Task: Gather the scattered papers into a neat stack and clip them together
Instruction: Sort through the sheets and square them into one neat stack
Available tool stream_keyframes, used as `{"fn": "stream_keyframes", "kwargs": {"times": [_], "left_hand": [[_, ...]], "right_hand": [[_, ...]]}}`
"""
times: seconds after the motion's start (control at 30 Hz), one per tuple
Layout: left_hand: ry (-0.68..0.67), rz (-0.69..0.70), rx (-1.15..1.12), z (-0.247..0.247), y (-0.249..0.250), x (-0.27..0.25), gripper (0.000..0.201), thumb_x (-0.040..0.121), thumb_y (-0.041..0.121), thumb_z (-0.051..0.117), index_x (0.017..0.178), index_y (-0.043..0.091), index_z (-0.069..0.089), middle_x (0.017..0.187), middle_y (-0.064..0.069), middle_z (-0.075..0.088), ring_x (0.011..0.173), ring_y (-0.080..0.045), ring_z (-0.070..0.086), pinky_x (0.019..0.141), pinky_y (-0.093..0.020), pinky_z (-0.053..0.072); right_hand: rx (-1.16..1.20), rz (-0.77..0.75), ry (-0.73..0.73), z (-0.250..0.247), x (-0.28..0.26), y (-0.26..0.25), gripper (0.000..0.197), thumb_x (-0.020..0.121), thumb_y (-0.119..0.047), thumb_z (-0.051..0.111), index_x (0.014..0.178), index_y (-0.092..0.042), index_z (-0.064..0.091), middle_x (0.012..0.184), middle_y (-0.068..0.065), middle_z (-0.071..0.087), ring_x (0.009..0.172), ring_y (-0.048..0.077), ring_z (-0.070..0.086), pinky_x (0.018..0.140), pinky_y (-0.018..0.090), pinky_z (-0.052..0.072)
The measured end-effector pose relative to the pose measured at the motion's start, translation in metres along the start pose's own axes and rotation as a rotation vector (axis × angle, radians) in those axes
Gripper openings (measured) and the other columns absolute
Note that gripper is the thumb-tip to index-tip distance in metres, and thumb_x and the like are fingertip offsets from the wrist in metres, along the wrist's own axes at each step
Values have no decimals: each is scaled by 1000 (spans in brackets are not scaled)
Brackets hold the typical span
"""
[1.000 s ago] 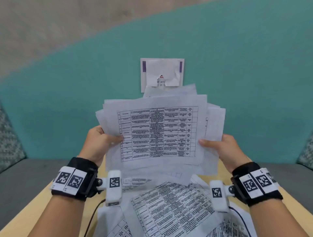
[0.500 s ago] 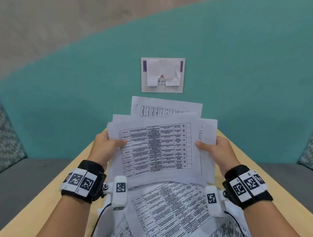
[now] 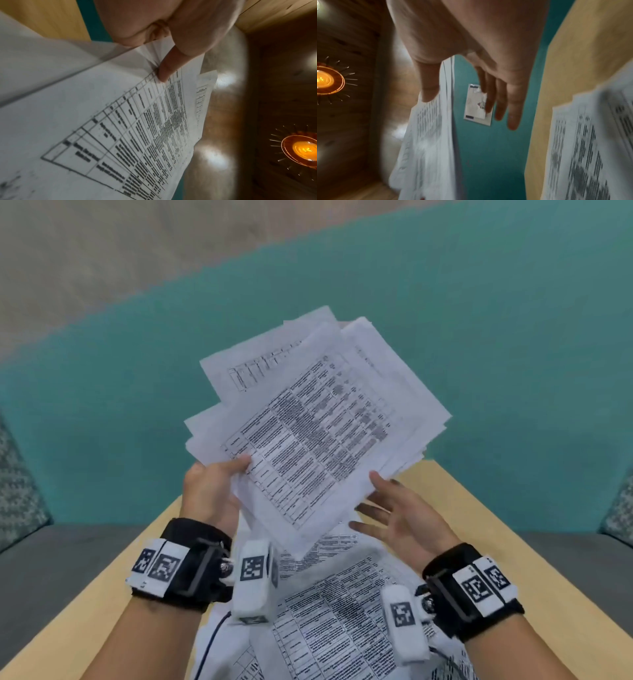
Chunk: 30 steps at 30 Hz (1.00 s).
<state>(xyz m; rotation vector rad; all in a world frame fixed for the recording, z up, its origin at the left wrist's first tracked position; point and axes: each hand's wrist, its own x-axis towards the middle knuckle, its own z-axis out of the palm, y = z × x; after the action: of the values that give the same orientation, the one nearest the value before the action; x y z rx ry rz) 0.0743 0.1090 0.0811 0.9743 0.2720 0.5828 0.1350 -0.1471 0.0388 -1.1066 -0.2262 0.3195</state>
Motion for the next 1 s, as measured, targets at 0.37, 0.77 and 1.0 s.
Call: {"fn": "stream_keyframes", "kwargs": {"times": [0.37, 0.77, 1.0], "left_hand": [[-315, -74, -47, 7, 13, -17, 38, 89, 34, 67, 121, 13, 73, 115, -5, 76, 93, -24, 71, 77, -33, 59], [-410, 89, 524, -16, -3, 6, 31, 60, 13, 91, 90, 14, 84, 102, -9, 82, 91, -27, 76, 85, -39, 61], [-375, 166, 529, -20, -14, 9, 53, 69, -1, 87, 116, 19, 72, 111, -4, 80, 104, -23, 76, 92, -40, 56]], "right_hand": [[76, -169, 181, -5, 3, -18, 58, 76, -8, 79, 125, 14, 56, 121, 27, 68, 107, 35, 70, 93, 48, 57], [-366, -328, 233, -33, 5, -31, 23, 83, 2, 75, 100, -13, 76, 100, 3, 79, 100, 23, 73, 86, 35, 55], [-468, -390, 192, -24, 6, -25, 22, 83, 1, 76, 92, -18, 76, 102, 3, 79, 106, 25, 72, 100, 43, 52]]}}
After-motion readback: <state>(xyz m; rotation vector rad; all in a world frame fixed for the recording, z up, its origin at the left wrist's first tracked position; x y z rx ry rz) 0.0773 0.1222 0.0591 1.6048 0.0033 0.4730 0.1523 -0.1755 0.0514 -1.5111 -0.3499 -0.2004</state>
